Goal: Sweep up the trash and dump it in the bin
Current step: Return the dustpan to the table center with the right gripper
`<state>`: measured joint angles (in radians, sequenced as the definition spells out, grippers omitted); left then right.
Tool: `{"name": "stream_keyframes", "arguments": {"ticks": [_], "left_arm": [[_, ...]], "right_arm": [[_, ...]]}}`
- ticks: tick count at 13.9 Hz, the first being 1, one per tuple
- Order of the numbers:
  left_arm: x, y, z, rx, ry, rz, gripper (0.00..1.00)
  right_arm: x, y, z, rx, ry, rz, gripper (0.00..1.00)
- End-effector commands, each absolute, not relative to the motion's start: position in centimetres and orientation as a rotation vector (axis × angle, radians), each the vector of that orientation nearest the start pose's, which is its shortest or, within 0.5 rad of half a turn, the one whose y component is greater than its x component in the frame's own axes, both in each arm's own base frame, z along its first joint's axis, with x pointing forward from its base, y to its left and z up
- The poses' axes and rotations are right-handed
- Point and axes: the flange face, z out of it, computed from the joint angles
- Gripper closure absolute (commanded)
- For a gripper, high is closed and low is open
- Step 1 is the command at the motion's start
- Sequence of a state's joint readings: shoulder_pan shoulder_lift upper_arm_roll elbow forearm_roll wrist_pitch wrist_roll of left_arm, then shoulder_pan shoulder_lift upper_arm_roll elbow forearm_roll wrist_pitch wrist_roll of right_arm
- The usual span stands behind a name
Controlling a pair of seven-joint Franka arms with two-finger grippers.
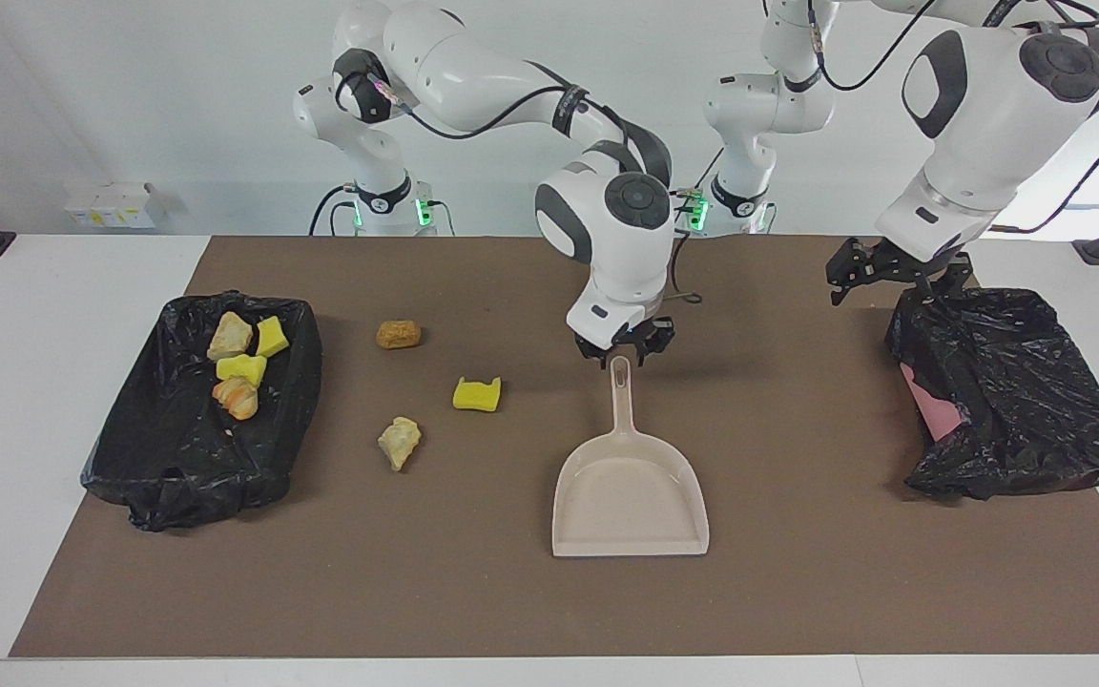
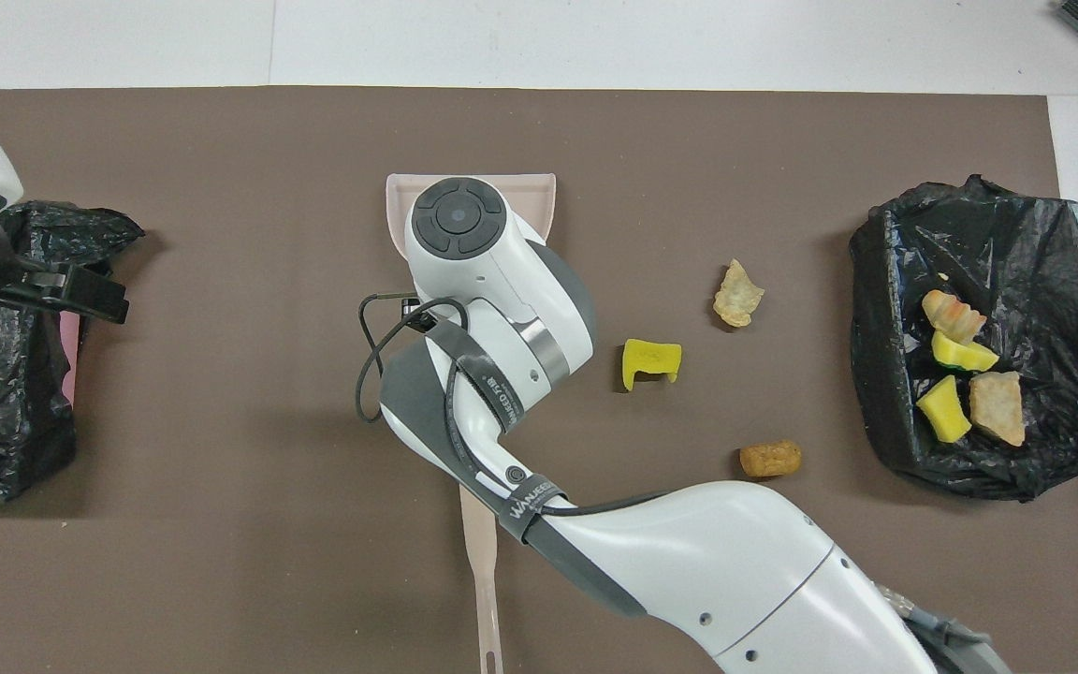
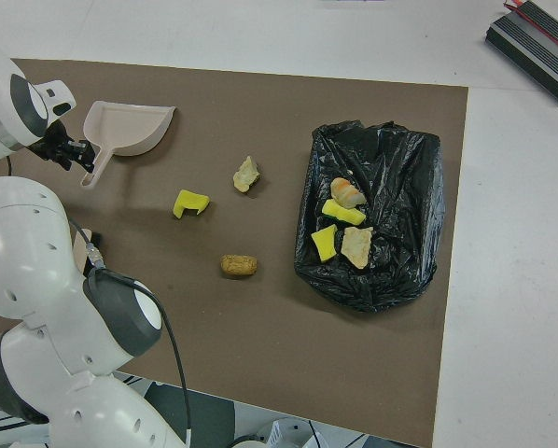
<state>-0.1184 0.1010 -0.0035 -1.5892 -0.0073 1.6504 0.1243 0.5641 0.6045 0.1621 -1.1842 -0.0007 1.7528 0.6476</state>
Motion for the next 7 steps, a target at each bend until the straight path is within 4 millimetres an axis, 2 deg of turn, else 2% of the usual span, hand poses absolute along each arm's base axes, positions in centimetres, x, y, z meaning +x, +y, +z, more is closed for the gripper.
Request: {"name": "stream_keyframes", "arguments": {"ticks": [1, 2, 4, 5, 6, 7], "left_arm": [[59.9, -8.8, 53.7, -3.123, 0.414, 0.058, 0.0], [60.4, -10.1, 52.6, -3.124, 0.442, 0.071, 0.0], [60.9, -11.7, 51.0, -3.119, 0.479, 0.09, 0.0], [61.3, -12.0, 49.7, -3.122, 0.48, 0.12, 0.0], [61.7, -13.2, 48.3, -3.132, 0.503, 0.136, 0.0], [61.9, -15.3, 46.8, -3.134, 0.543, 0.146, 0.0]], "right_arm": [[49.4, 43.8, 45.9, -3.085, -0.085, 0.218, 0.34], [47.5, 43.2, 46.4, -3.08, -0.092, 0.248, 0.33], [42.9, 43.7, 46.2, -3.094, -0.168, 0.3, 0.33], [40.7, 43.6, 45.7, -3.106, -0.196, 0.325, 0.33], [38.3, 43.7, 45.0, -3.106, -0.227, 0.35, 0.33], [36.3, 43.4, 44.1, -3.098, -0.235, 0.35, 0.33]]}}
